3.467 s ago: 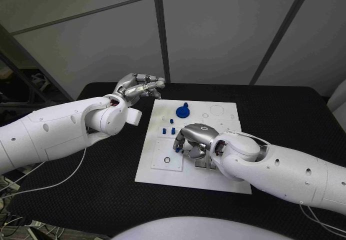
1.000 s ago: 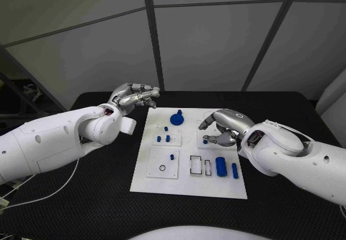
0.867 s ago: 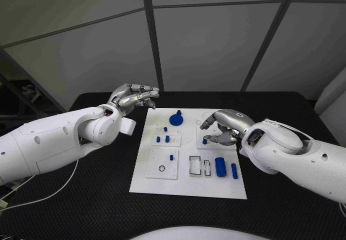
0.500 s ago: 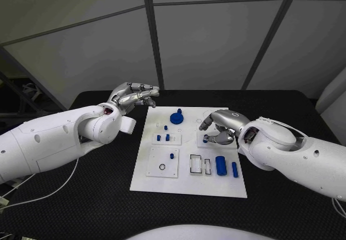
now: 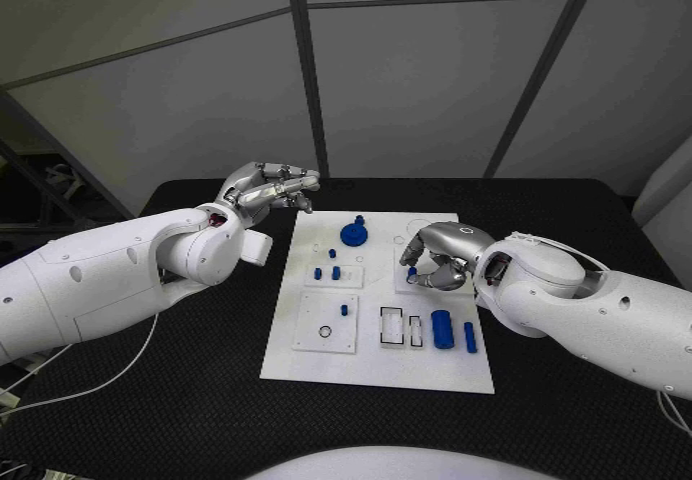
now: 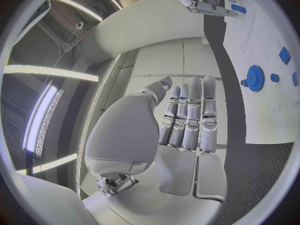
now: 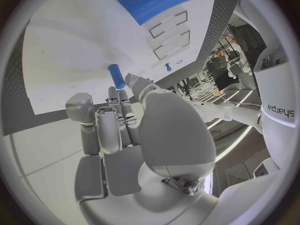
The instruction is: Assemble the parts on the task board
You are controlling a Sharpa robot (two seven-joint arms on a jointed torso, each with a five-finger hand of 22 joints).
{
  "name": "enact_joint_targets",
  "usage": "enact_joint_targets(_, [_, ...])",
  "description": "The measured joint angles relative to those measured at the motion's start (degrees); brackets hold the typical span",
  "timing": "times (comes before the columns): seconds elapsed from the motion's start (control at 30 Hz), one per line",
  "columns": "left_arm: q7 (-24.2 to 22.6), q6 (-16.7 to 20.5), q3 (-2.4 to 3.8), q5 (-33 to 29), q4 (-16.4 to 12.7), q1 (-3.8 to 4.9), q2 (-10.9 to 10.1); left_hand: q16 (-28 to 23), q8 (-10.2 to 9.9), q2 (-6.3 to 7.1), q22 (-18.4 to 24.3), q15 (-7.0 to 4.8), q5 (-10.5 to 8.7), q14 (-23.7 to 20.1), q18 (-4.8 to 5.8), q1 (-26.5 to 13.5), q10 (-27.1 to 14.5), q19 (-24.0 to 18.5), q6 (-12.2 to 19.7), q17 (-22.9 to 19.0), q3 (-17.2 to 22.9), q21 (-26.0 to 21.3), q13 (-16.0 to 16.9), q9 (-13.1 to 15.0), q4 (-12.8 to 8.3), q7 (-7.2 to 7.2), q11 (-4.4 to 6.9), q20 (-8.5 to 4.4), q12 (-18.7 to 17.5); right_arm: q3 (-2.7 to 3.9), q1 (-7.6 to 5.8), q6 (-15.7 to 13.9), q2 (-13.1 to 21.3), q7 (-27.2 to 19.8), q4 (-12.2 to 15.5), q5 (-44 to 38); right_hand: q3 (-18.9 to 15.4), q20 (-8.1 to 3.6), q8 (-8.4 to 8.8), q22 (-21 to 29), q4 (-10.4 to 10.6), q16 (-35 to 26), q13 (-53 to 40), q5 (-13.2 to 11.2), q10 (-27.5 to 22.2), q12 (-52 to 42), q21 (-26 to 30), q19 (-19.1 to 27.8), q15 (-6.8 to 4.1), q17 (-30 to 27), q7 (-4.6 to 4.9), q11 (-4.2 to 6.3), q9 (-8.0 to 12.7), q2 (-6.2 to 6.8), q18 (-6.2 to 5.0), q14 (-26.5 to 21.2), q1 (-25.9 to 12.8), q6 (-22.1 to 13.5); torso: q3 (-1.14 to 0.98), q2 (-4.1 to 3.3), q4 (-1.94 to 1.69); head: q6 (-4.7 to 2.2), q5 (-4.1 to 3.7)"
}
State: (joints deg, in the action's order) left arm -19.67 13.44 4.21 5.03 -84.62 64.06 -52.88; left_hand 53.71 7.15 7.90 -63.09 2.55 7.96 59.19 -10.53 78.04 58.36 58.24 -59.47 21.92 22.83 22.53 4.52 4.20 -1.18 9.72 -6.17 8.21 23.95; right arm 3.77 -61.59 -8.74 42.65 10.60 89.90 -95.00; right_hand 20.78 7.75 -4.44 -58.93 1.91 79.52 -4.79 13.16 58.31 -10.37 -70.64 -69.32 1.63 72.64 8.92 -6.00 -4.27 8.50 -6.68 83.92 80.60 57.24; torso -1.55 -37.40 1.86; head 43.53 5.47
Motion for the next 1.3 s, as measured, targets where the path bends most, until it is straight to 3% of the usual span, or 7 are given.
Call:
enact_joint_targets(0.27, [0.02,-0.02,0.00,0.00,0.02,0.00,-0.03,0.00,0.00,0.00,0.00,0.00,0.00,0.00,0.00,0.00,0.00,0.00,0.00,0.00,0.00,0.00,0.00,0.00,0.00,0.00,0.00,0.00,0.00,-0.05,0.03,1.27,-0.12,0.69,-0.21,-0.75,0.51,-0.40,-0.50,-0.75,0.02,0.00,0.06,0.00,1.99,-0.70,0.00,-0.40,-0.23,-0.13,0.27,0.26,-0.23,-0.61,0.00,0.23,0.61,1.48,0.00,0.02,0.01,0.04,-0.03])
enact_joint_targets(0.73, [0.10,-0.04,0.00,0.00,0.03,0.00,-0.05,0.00,0.00,0.00,0.07,0.00,0.00,0.00,0.00,0.00,0.00,0.00,0.00,0.01,0.00,0.00,0.00,0.00,0.00,0.00,0.00,0.00,0.00,-0.06,0.03,1.62,-0.37,1.16,-0.19,-1.47,1.59,-1.63,-2.38,-2.64,-0.25,0.00,-0.79,-0.03,8.16,-2.88,-1.36,-1.64,-1.47,0.37,-0.77,1.70,-0.97,-1.61,0.00,0.01,1.59,6.02,0.01,0.02,0.01,0.18,-0.04])
enact_joint_targets(0.9, [0.12,-0.04,0.00,0.00,0.02,0.00,-0.08,0.00,0.00,0.00,0.07,0.00,0.00,0.00,0.00,0.00,0.00,0.00,0.00,0.01,0.00,0.00,0.00,0.00,0.00,0.00,0.00,0.00,0.00,-0.06,0.10,0.67,-0.37,1.66,0.15,-1.85,2.11,-1.95,-3.04,-2.94,-0.51,0.27,-1.45,-1.05,9.37,-3.36,-1.59,-1.95,-2.17,0.57,-1.34,2.32,-1.19,-2.28,0.00,0.13,1.88,7.58,0.01,0.02,0.01,0.21,-0.04])
enact_joint_targets(1.1, [0.15,-0.05,0.00,0.00,0.03,0.00,-0.08,0.00,0.00,0.00,0.06,0.00,0.00,0.00,0.00,0.00,0.00,0.00,0.00,-0.06,0.00,-0.23,0.00,0.01,0.00,0.00,0.00,0.00,0.00,-0.11,0.20,-1.33,0.12,2.47,1.31,-2.49,2.19,-2.14,-3.22,-3.10,-0.59,0.27,-1.76,-1.24,9.79,-3.36,-1.59,-2.15,-2.17,0.67,-1.50,2.33,-1.51,-2.99,0.00,0.12,2.01,7.73,0.01,0.02,0.01,0.23,-0.04])
enact_joint_targets(1.3, [0.17,-0.05,0.00,0.00,0.20,0.00,-0.02,0.00,0.00,0.00,0.06,0.00,0.00,0.00,0.00,0.00,0.00,0.00,0.00,-0.06,0.00,-0.23,0.00,0.00,0.00,0.00,0.00,0.00,0.00,-0.04,0.19,-3.78,1.83,2.93,4.58,-2.68,2.57,-2.14,-3.23,-3.25,-0.97,0.27,-1.79,-1.35,9.79,-3.36,-1.82,-2.14,-2.17,0.68,-1.52,2.33,-1.70,-3.04,0.00,0.13,1.97,7.71,0.02,0.09,0.01,0.05,-0.15])
